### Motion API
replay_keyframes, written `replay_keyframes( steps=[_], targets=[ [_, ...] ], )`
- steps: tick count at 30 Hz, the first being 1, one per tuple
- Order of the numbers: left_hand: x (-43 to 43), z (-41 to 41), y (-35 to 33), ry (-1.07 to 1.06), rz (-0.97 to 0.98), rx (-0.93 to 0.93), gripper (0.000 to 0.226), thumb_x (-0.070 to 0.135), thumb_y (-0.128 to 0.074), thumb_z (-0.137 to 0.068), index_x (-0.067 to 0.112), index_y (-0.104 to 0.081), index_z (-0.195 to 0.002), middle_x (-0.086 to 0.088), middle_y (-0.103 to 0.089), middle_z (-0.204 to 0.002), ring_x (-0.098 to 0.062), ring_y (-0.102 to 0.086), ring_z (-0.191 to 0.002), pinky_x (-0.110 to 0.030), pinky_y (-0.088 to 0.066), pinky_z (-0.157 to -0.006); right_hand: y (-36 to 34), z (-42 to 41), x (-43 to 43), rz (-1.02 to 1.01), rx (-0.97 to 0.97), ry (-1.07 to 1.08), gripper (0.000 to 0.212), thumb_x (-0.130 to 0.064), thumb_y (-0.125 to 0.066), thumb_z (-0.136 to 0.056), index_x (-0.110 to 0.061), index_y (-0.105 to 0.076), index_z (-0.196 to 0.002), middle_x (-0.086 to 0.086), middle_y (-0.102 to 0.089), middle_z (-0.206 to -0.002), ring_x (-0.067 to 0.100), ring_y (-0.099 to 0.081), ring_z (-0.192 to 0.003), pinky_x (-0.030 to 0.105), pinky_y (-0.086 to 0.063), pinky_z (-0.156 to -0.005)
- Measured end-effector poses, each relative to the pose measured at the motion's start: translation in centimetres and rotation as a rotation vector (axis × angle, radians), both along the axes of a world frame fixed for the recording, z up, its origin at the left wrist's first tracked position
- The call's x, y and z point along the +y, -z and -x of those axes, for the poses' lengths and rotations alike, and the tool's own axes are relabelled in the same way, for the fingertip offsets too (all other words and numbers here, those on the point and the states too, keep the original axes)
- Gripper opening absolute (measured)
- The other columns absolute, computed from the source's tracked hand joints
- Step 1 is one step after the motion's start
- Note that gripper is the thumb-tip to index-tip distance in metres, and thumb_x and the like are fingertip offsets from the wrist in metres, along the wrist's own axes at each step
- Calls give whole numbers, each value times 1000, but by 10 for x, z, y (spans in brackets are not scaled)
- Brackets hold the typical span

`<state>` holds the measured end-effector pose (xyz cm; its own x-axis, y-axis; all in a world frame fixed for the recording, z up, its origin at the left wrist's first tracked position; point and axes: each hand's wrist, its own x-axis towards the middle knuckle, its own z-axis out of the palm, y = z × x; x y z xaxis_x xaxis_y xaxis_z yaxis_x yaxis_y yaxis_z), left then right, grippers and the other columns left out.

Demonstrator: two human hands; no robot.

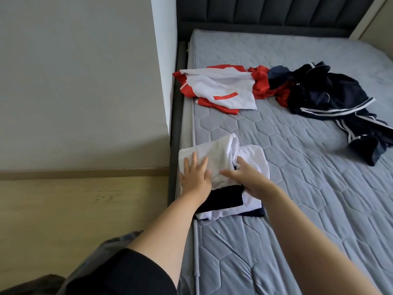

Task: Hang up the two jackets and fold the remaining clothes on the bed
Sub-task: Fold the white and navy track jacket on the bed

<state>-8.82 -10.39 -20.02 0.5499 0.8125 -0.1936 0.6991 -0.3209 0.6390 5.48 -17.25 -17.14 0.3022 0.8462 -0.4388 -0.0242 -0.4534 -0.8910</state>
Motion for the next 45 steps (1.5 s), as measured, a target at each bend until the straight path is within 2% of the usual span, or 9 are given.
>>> replay_keyframes(
  steps=[3,7,16,20,25,30,35,39,45],
  targets=[
    [1,-2,-11,-25,88,-151,44,27,-22,-104,30,-24,-148,5,6,-159,-17,14,-145,-50,3,-116,0,4,2,34,-293,71,34,-6,-68,-75,-14,-53,-104,5,-62,-89,19,-61,-77,27,-49,-67],
    [2,-4,-20,-8,-14,-240,44,29,-23,-103,29,-27,-147,4,0,-159,-15,9,-146,-47,0,-117,-8,-9,-4,-84,-171,275,10,-2,-52,-81,-3,-55,-90,10,-51,-74,24,-50,-67,35,-41,-63],
    [-11,-28,2,321,-442,204,60,53,-20,-97,35,2,-150,1,21,-156,-23,26,-141,-52,13,-111,12,-42,-40,-80,-82,585,7,2,-48,-76,7,-48,-81,10,-41,-69,23,-40,-67,30,-33,-56],
    [-18,-38,12,352,-463,315,62,57,-18,-95,33,0,-150,1,21,-156,-25,28,-140,-54,15,-109,35,-47,-44,38,-322,535,19,1,-50,-82,-6,-43,-65,5,-39,-58,19,-37,-57,27,-29,-51],
    [-16,-40,22,354,-389,419,61,57,-20,-95,36,0,-149,1,22,-156,-23,29,-140,-51,22,-107,33,-47,-30,361,-847,219,25,-8,-45,-89,-2,-46,-113,15,-54,-106,30,-51,-92,35,-40,-73],
    [-14,-39,29,367,-397,447,60,56,-18,-96,38,5,-149,3,23,-156,-22,29,-140,-52,21,-108,32,-37,-2,72,-1265,-42,55,-14,-36,-94,-22,-23,-148,2,-11,-158,23,-6,-145,42,-6,-115],
    [-10,-35,34,431,-388,412,59,57,-14,-96,38,2,-149,4,22,-156,-21,27,-141,-50,22,-108,73,-40,-9,332,-890,30,58,-46,-28,-98,-28,-11,-151,-2,0,-160,14,3,-146,44,2,-116],
    [-10,-35,38,421,-400,416,59,57,-13,-96,38,5,-149,4,23,-155,-21,28,-141,-50,23,-107,74,-42,-8,297,-760,382,87,-57,-54,-85,-7,-18,-147,12,-24,-152,28,-21,-140,40,-20,-111],
    [-5,-29,41,421,-388,396,59,58,-11,-95,40,13,-146,6,27,-153,-20,31,-139,-47,26,-105,48,-55,-9,322,-75,484,59,-44,-76,-74,0,-59,-110,9,-68,-87,21,-64,-74,28,-48,-58]
  ],
)
